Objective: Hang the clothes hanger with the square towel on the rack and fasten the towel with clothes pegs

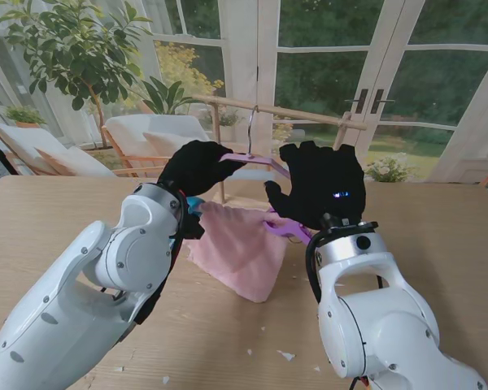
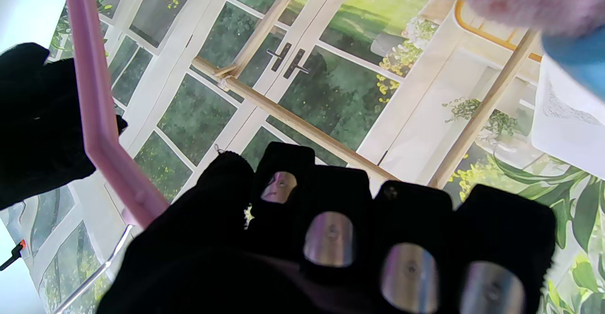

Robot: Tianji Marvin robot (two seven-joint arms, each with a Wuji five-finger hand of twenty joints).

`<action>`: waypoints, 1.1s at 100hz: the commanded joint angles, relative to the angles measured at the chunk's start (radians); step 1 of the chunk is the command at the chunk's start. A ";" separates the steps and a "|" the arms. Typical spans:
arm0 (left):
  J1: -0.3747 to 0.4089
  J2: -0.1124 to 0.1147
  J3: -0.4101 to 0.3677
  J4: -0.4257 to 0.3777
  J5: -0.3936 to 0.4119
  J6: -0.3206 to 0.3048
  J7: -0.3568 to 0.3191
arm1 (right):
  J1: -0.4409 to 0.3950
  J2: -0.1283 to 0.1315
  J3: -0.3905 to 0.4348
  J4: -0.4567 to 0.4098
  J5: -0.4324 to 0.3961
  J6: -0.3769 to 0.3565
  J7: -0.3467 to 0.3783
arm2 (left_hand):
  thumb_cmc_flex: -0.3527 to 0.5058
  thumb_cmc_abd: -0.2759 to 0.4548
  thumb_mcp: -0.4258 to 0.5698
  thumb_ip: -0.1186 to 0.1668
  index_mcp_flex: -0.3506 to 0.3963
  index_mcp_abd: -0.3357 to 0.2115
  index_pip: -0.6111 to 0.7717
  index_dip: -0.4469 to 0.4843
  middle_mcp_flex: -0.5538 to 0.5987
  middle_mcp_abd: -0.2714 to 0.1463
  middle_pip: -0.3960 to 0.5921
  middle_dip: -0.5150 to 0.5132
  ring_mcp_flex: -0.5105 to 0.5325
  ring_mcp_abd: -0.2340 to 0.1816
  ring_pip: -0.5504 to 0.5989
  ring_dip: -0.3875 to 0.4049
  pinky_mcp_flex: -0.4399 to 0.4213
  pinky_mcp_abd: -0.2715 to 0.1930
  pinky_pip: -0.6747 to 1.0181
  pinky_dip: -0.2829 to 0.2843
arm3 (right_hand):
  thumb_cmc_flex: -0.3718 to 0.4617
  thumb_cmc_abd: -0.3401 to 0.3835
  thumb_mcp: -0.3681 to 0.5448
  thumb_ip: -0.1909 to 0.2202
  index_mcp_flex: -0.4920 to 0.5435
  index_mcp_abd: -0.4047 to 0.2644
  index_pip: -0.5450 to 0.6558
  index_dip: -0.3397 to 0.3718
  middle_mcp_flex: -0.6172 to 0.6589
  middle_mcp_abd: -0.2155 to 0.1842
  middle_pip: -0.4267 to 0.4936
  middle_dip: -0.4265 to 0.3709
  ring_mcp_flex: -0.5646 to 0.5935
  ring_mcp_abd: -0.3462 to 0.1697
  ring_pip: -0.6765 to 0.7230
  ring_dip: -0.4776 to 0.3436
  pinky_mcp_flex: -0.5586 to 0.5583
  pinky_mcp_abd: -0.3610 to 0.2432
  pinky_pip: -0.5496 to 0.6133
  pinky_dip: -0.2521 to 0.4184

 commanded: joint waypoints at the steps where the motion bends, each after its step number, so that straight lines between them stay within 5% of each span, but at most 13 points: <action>1: -0.006 -0.004 -0.002 -0.012 -0.007 0.001 -0.018 | 0.001 -0.003 0.001 -0.003 0.011 0.001 0.020 | -0.034 0.041 0.033 0.028 0.055 0.026 0.034 0.033 0.030 -0.039 0.048 0.010 0.041 0.001 0.111 0.000 0.024 0.012 0.312 0.018 | 0.006 -0.014 0.033 0.031 0.003 -0.018 0.010 0.013 0.011 -0.021 -0.002 0.002 0.011 -0.013 -0.006 0.005 0.003 -0.013 -0.007 -0.007; 48: -0.005 -0.002 -0.010 -0.021 -0.035 0.000 -0.035 | 0.081 0.004 -0.007 0.114 0.176 0.041 -0.013 | -0.039 0.037 0.040 0.028 0.058 0.029 0.034 0.035 0.030 -0.036 0.046 0.013 0.041 0.003 0.111 0.002 0.023 0.015 0.312 0.019 | 0.084 -0.019 0.152 0.029 0.043 -0.062 0.077 0.030 0.064 -0.050 0.047 0.023 0.068 -0.033 0.047 0.032 0.040 -0.044 0.033 -0.007; 51: -0.005 -0.001 -0.011 -0.020 -0.036 0.000 -0.036 | 0.085 0.004 -0.008 0.121 0.199 0.045 -0.024 | -0.037 0.036 0.041 0.028 0.058 0.029 0.034 0.035 0.030 -0.036 0.046 0.013 0.041 0.003 0.111 0.002 0.023 0.015 0.312 0.019 | 0.107 -0.028 0.161 0.000 0.045 -0.081 0.106 0.018 0.076 -0.058 0.062 0.029 0.081 -0.036 0.062 0.040 0.049 -0.051 0.047 -0.007; 57: -0.006 -0.001 -0.010 -0.020 -0.037 0.001 -0.037 | 0.093 0.002 -0.012 0.137 0.248 0.055 -0.061 | -0.039 0.037 0.042 0.028 0.058 0.029 0.033 0.035 0.030 -0.036 0.046 0.013 0.041 0.003 0.111 0.002 0.023 0.015 0.312 0.019 | 0.177 -0.058 0.165 -0.066 0.036 -0.150 0.346 -0.111 0.145 -0.081 0.131 0.060 0.146 -0.046 0.152 0.086 0.080 -0.064 0.101 0.007; 61: -0.006 0.000 -0.010 -0.020 -0.036 0.001 -0.039 | 0.095 0.001 -0.012 0.144 0.281 0.057 -0.083 | -0.040 0.037 0.042 0.028 0.058 0.029 0.033 0.035 0.030 -0.036 0.046 0.013 0.041 0.002 0.110 0.002 0.023 0.015 0.312 0.019 | 0.211 -0.046 0.139 -0.088 0.040 -0.183 0.432 -0.117 0.171 -0.088 0.184 0.094 0.172 -0.051 0.217 0.118 0.098 -0.071 0.141 0.025; 68: -0.006 0.000 -0.010 -0.020 -0.033 0.003 -0.041 | 0.096 -0.003 -0.012 0.155 0.325 0.056 -0.124 | -0.042 0.035 0.042 0.028 0.058 0.029 0.033 0.035 0.030 -0.036 0.046 0.014 0.041 0.002 0.110 0.001 0.023 0.014 0.312 0.019 | 0.234 0.008 0.075 -0.100 0.109 -0.250 0.537 -0.041 0.226 -0.096 0.347 0.209 0.220 -0.057 0.448 0.227 0.144 -0.075 0.271 0.097; 77: -0.007 0.001 -0.008 -0.021 -0.029 0.009 -0.043 | 0.094 -0.005 -0.010 0.157 0.341 0.057 -0.135 | -0.043 0.033 0.043 0.028 0.049 0.028 0.029 0.036 0.030 -0.035 0.045 0.014 0.041 0.003 0.108 0.000 0.025 0.011 0.312 0.015 | 0.202 0.087 0.010 -0.094 0.142 -0.256 0.581 0.110 0.231 -0.100 0.563 0.405 0.227 -0.089 0.760 0.365 0.179 -0.089 0.473 0.221; 94: -0.006 -0.002 -0.003 -0.022 -0.031 0.021 -0.038 | 0.090 -0.004 -0.001 0.154 0.341 0.050 -0.135 | -0.049 0.014 0.056 0.027 -0.006 0.043 -0.016 0.030 0.017 0.006 -0.049 0.031 0.040 0.044 0.051 -0.006 0.025 0.023 0.312 -0.066 | 0.125 0.249 -0.068 -0.042 0.206 -0.217 0.663 0.392 0.282 -0.111 0.778 0.656 0.274 -0.131 1.068 0.510 0.250 -0.142 0.775 0.343; 110: -0.006 -0.006 0.002 -0.022 -0.036 0.031 -0.023 | 0.088 -0.003 0.011 0.154 0.362 0.024 -0.136 | -0.063 -0.025 0.128 0.019 -0.096 0.070 -0.115 -0.069 -0.089 0.123 -0.232 0.002 -0.026 0.205 -0.211 0.088 0.024 0.149 0.187 -0.209 | 0.127 0.323 -0.101 0.004 0.226 -0.184 0.726 0.515 0.321 -0.105 0.842 0.765 0.325 -0.130 1.132 0.583 0.288 -0.136 0.869 0.371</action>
